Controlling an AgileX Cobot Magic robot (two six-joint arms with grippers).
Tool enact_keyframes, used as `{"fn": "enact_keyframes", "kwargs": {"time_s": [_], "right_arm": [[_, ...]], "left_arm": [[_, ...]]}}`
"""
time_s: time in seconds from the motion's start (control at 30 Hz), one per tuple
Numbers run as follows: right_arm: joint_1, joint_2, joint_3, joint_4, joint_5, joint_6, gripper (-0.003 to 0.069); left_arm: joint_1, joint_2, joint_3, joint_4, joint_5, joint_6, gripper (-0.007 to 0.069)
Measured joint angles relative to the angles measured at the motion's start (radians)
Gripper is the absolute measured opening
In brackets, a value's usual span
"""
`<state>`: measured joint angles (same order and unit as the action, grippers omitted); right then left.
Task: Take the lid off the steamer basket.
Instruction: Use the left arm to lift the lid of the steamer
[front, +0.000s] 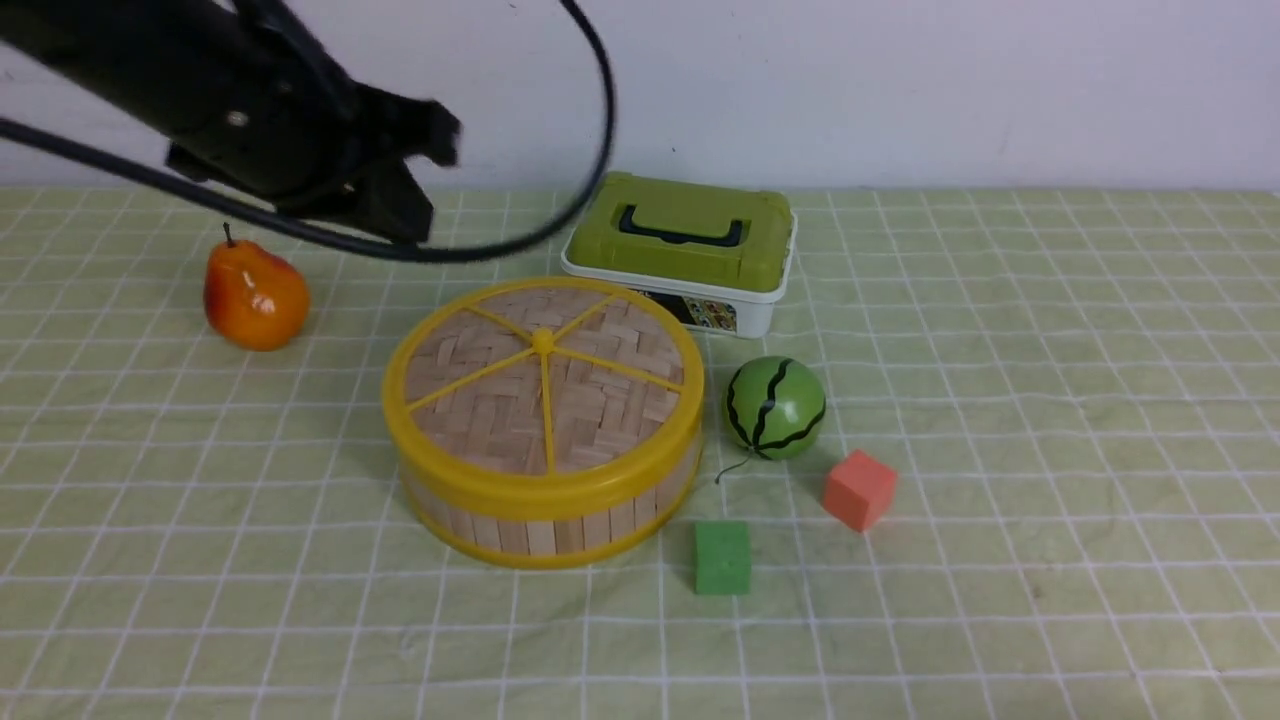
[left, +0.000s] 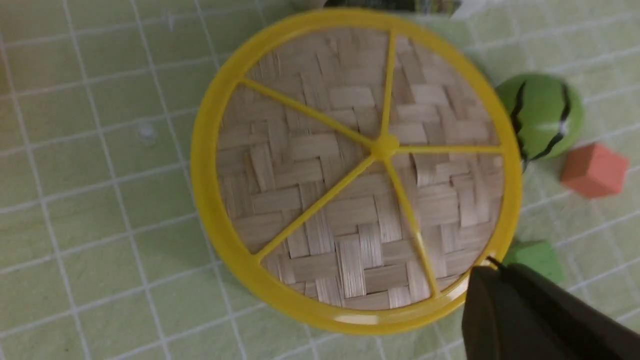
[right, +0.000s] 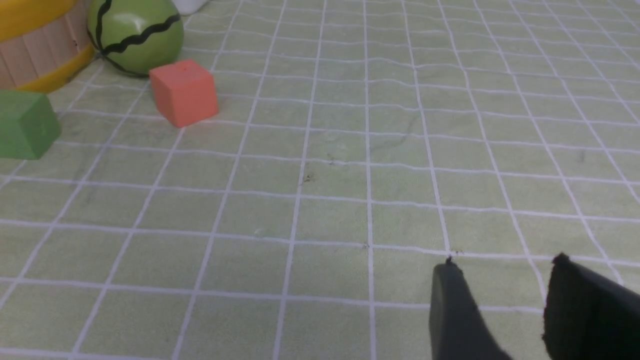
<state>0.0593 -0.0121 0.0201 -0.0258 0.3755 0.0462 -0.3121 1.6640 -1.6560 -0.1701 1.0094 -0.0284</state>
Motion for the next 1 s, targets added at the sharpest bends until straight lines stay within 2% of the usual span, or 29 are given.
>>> {"fn": "enact_keyframes", "kwargs": {"time_s": [0.03,0.07,0.1,0.13,0.3,0.47,0.5,0.53,0.63,0.8,1.0], "right_arm": [[0.0,0.0,0.0,0.0,0.0,0.0,0.0242],[0.0,0.0,0.0,0.0,0.0,0.0,0.0242],[0.0,0.0,0.0,0.0,0.0,0.0,0.0242],[0.0,0.0,0.0,0.0,0.0,0.0,0.0242],[0.0,0.0,0.0,0.0,0.0,0.0,0.0242],[0.0,0.0,0.0,0.0,0.0,0.0,0.0242],[0.0,0.0,0.0,0.0,0.0,0.0,0.0242],[0.0,0.0,0.0,0.0,0.0,0.0,0.0242],[0.0,0.0,0.0,0.0,0.0,0.0,0.0242],[0.0,0.0,0.0,0.0,0.0,0.0,0.0242],[0.0,0.0,0.0,0.0,0.0,0.0,0.0242]], "left_arm": [[-0.016,0.013,-0.012,0.023,0.009,-0.014,-0.0013],[-0.077,0.057,-0.053,0.106,0.04,-0.061,-0.0013],[-0.077,0.063,-0.059,0.106,0.044,-0.068,-0.0013],[-0.134,0.117,-0.106,0.194,0.076,-0.121,-0.0013],[-0.189,0.223,-0.186,0.309,0.102,-0.18,0.0011],[-0.192,0.34,-0.26,0.343,0.097,-0.232,0.0221],[-0.192,0.347,-0.261,0.343,0.096,-0.235,0.0221],[-0.187,0.373,-0.275,0.357,0.083,-0.263,0.029],[-0.18,0.421,-0.295,0.378,0.055,-0.306,0.0351],[-0.169,0.469,-0.301,0.393,0.033,-0.333,0.035],[-0.169,0.473,-0.307,0.388,0.018,-0.343,0.0241]]}}
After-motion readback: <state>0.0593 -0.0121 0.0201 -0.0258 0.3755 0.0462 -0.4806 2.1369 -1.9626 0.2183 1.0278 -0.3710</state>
